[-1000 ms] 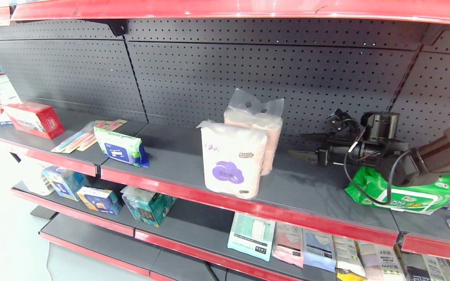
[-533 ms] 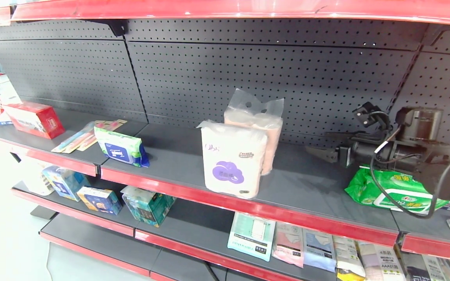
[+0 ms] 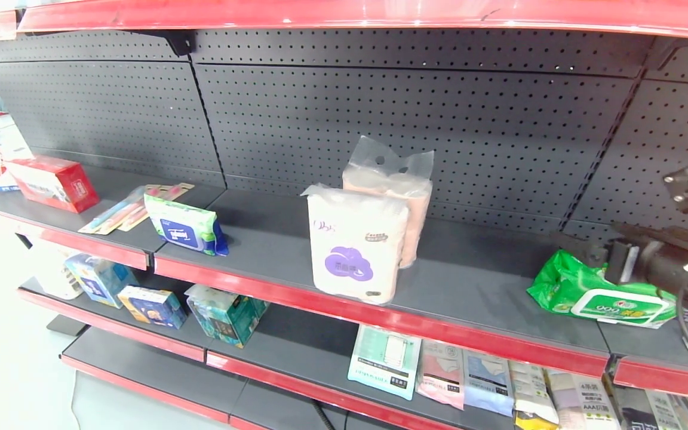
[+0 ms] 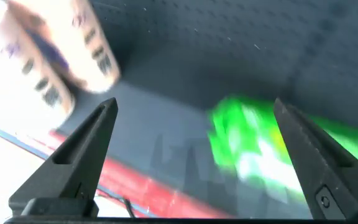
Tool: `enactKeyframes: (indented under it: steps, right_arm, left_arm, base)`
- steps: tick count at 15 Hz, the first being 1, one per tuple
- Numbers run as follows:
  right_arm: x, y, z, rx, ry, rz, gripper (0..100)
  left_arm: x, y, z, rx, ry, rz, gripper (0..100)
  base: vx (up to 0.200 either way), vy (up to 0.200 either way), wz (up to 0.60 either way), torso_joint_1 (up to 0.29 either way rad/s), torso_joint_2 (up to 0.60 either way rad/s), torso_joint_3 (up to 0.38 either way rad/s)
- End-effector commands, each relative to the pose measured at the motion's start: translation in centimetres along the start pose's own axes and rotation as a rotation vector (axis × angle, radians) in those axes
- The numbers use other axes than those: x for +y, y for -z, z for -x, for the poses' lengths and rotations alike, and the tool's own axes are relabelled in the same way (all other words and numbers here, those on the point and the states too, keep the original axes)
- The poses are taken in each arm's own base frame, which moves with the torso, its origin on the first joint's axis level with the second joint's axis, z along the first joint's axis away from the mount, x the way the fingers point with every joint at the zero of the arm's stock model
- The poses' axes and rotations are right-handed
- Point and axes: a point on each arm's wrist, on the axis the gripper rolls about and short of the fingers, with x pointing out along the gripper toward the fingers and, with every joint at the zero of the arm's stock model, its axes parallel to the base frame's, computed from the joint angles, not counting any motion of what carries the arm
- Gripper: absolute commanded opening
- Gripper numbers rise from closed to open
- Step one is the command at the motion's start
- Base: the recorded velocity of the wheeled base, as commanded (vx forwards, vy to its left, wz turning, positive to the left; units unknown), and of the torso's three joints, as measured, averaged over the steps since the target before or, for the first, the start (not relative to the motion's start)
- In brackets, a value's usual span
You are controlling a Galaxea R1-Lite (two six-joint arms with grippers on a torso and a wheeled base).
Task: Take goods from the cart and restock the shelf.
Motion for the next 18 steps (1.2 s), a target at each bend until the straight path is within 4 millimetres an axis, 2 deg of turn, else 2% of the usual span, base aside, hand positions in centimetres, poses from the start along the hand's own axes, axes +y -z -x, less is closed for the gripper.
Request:
enactKeyframes:
  steps: [1,2,3,4,5,6,7,8,12,17,18]
  right_arm:
    - [1.0,3.5,10.4,-0.061,0.104,-0.020,100]
    - [1.3,5.6,13.8,-0.053,0.176,-0.003,100]
    - [1.4,7.0,15.7,-0.045,0.254,-0.004,100]
    - [1.5,7.6,16.6,-0.049,0.291,-0.006,100]
    - [1.7,9.2,19.0,-0.098,0.342,-0.008,100]
    - [1.9,9.9,19.7,-0.116,0.344,-0.009,100]
    - [2.2,11.9,21.5,-0.124,0.363,0.012,100]
    - [2.3,12.8,22.2,-0.119,0.406,0.037,100]
    - [2.2,14.2,21.9,-0.078,0.480,0.042,100]
    - [2.9,14.7,20.5,-0.225,0.113,0.036,100]
    - [2.9,14.8,20.3,-0.237,0.114,0.039,100]
  left_arm:
    - [0.0,0.0,0.0,0.000,0.000,0.000,100]
    - [0.0,0.0,0.0,0.000,-0.002,0.000,100]
    - [0.0,0.0,0.0,0.000,0.000,0.000,100]
    - [0.0,0.0,0.0,0.000,-0.002,0.000,100]
    - [0.0,0.0,0.0,0.000,0.000,0.000,100]
    - [0.0,0.0,0.0,0.000,0.000,0.000,100]
    - [0.0,0.0,0.0,0.000,0.000,0.000,100]
    - [0.0,0.0,0.0,0.000,0.000,0.000,100]
    - [0.0,0.0,0.0,0.000,0.000,0.000,100]
    - [0.0,0.0,0.0,0.000,0.000,0.000,100]
    - [0.0,0.0,0.0,0.000,0.000,0.000,100]
  base:
    - [0.000,0.000,0.00,0.000,0.00,0.000]
    - [0.000,0.000,0.00,0.000,0.00,0.000]
    - [0.000,0.000,0.00,0.000,0.00,0.000]
    - [0.000,0.000,0.00,0.000,0.00,0.000]
    - [0.000,0.000,0.00,0.000,0.00,0.000]
    - [0.000,0.000,0.00,0.000,0.00,0.000]
    - [0.000,0.000,0.00,0.000,0.00,0.000]
    - [0.000,0.000,0.00,0.000,0.00,0.000]
    - [0.000,0.000,0.00,0.000,0.00,0.000]
    - [0.000,0.000,0.00,0.000,0.00,0.000]
    - [0.000,0.000,0.00,0.000,0.00,0.000]
